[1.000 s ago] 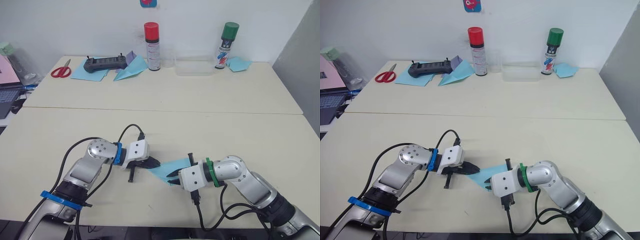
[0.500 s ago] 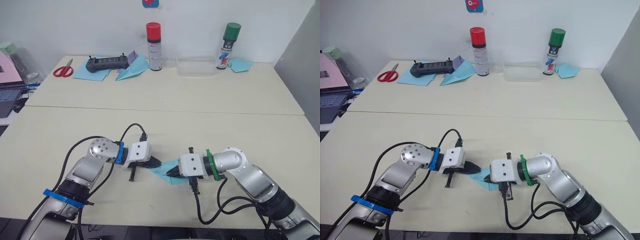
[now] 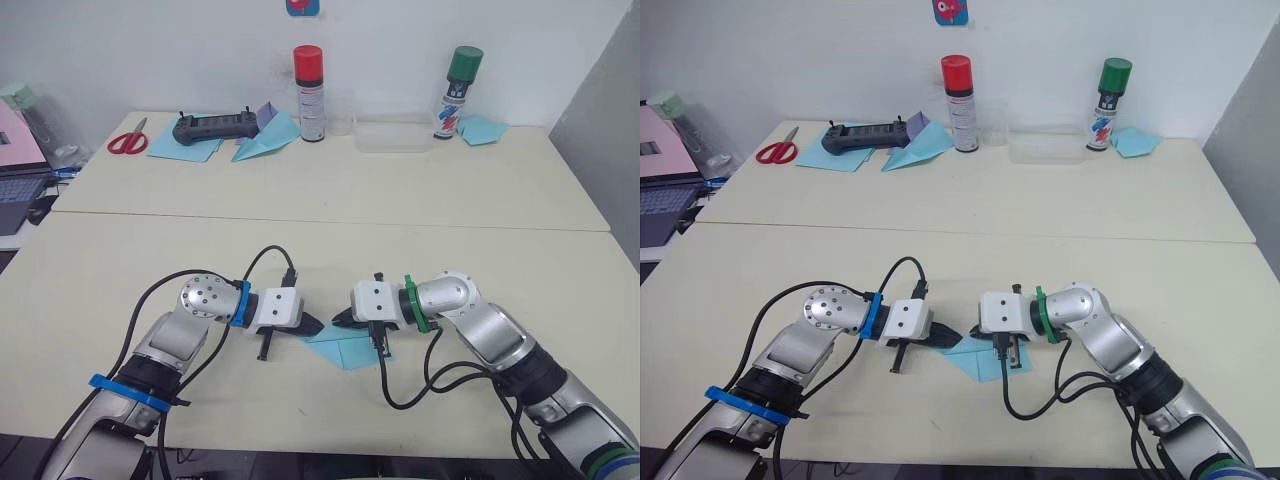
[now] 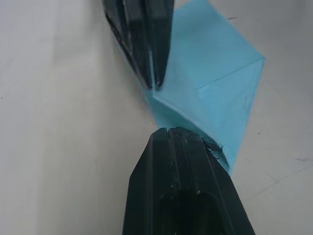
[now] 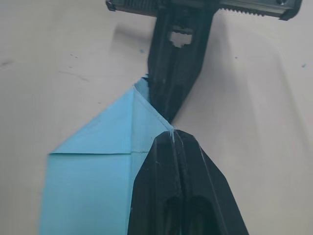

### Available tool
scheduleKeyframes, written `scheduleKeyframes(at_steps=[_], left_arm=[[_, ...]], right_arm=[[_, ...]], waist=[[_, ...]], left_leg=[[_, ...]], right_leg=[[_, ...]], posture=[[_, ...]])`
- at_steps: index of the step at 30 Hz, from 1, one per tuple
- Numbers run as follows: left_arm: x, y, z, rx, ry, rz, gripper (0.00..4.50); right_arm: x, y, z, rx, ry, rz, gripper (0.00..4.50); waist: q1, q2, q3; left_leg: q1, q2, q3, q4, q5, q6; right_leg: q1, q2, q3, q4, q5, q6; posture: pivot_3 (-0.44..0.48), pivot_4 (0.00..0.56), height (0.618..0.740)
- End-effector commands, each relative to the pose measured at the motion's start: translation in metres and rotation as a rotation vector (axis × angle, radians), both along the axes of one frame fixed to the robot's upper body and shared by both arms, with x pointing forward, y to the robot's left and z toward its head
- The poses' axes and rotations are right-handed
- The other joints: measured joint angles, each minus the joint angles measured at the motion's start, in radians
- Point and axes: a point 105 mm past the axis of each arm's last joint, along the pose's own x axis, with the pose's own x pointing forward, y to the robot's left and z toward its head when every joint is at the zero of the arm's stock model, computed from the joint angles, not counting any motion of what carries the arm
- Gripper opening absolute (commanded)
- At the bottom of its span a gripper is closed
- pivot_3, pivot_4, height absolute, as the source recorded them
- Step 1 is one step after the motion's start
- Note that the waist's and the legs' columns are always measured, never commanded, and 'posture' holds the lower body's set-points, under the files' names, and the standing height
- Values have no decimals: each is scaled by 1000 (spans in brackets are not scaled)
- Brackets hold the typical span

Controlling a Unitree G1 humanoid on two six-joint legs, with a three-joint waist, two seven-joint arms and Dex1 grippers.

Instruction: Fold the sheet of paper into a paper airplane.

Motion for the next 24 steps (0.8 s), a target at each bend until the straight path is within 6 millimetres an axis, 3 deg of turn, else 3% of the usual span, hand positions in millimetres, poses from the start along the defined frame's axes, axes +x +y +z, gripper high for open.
scheduleKeyframes(at_steps=[1, 24], left_arm=[[-15, 4, -28, 79, 97, -17, 0], [-16, 12, -19, 46, 142, 74, 0]], right_arm=[[4, 6, 3, 10, -43, 11, 18], [1, 18, -14, 19, -58, 58, 18]], waist=[[-1, 0, 0], [-16, 1, -2]], left_leg=[[0, 0, 0, 0, 0, 0], [5, 1, 0, -1, 0, 0]], right_leg=[[0, 0, 0, 0, 0, 0], [3, 1, 0, 1, 0, -1]], posture=[[0, 150, 740], [0, 150, 740]])
